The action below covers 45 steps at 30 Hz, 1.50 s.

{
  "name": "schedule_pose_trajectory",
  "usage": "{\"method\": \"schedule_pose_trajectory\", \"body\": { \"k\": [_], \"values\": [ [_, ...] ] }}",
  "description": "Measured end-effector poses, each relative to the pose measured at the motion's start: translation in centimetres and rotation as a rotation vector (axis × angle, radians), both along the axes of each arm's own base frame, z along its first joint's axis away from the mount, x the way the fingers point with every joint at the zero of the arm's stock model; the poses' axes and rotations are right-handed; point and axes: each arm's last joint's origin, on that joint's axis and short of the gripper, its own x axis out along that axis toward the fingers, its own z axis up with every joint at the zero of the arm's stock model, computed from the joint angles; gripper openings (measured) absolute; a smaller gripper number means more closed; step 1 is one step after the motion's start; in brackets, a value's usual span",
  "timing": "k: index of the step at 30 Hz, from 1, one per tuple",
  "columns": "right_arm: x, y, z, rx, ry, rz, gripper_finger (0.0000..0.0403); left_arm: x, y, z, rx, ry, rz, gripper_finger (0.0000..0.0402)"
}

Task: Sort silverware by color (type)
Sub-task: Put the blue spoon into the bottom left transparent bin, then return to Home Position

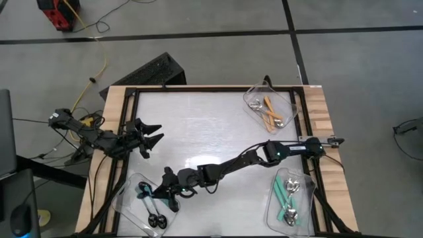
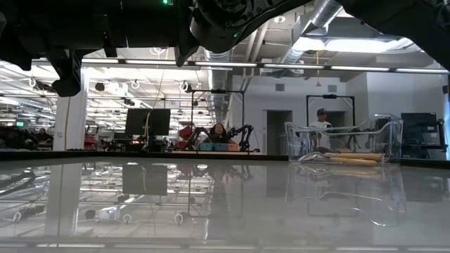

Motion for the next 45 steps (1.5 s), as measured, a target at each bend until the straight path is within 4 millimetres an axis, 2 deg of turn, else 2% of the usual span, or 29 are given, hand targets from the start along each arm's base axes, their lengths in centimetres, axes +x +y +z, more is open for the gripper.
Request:
{"method": "schedule_pose_trajectory", "body": {
  "k": [24, 30, 36, 41, 45],
  "values": [
    [0.1, 0.0, 0.3, -0.048, -0.021, 0.013, 0.0087, 0.0, 0.0, 0.0, -0.012, -0.005, -0.001, 0.0226],
    [0.6, -0.4, 2.7, -0.039, -0.024, 0.121, 0.0087, 0.0, 0.0, 0.0, -0.013, -0.006, -0.001, 0.0226],
    [1.1, -2.4, 5.4, -0.072, 0.049, 0.226, 0.0087, 0.0, 0.0, 0.0, -0.013, -0.006, -0.001, 0.0226],
    [0.3, -4.0, 7.7, -0.083, 0.081, 0.259, 0.0087, 0.0, 0.0, 0.0, -0.008, -0.006, -0.001, 0.0226],
    [-1.1, -4.4, 11.2, -0.163, 0.052, 0.282, 0.0087, 0.0, 0.0, 0.0, -0.006, -0.005, -0.001, 0.0226]
  ]
}}
